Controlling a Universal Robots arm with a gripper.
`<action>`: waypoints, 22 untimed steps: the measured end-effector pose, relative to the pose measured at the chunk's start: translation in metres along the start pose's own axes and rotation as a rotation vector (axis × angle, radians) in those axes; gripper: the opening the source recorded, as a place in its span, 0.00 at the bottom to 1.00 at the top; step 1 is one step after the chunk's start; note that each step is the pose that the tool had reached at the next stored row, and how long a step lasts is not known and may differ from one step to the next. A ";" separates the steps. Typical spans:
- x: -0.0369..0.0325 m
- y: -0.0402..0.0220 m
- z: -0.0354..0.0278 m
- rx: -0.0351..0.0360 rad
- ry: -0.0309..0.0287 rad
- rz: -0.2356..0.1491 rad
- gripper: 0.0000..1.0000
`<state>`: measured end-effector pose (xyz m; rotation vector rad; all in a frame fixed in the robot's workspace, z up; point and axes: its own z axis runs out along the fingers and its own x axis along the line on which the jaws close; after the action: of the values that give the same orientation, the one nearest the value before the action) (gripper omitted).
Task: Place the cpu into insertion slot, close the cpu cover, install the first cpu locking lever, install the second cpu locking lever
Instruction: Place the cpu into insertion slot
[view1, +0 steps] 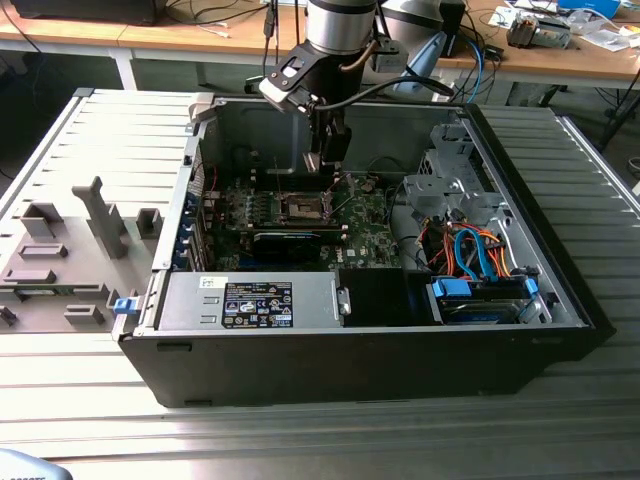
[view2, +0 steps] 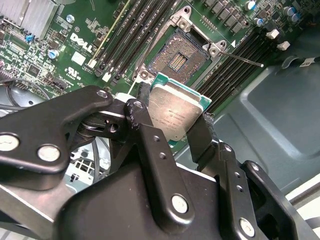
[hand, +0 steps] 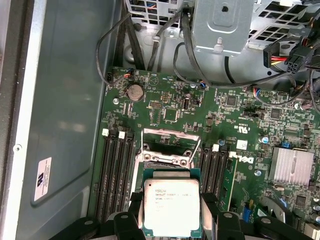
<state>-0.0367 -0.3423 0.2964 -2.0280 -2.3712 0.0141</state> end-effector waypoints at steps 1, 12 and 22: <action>0.0000 0.0000 0.0001 0.0000 0.0000 0.001 0.55; 0.0000 0.0000 0.0006 -0.0001 0.0001 0.010 0.55; 0.0000 0.0000 0.0015 -0.0002 0.0002 0.023 0.55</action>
<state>-0.0368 -0.3423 0.2949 -2.0554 -2.3476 0.0140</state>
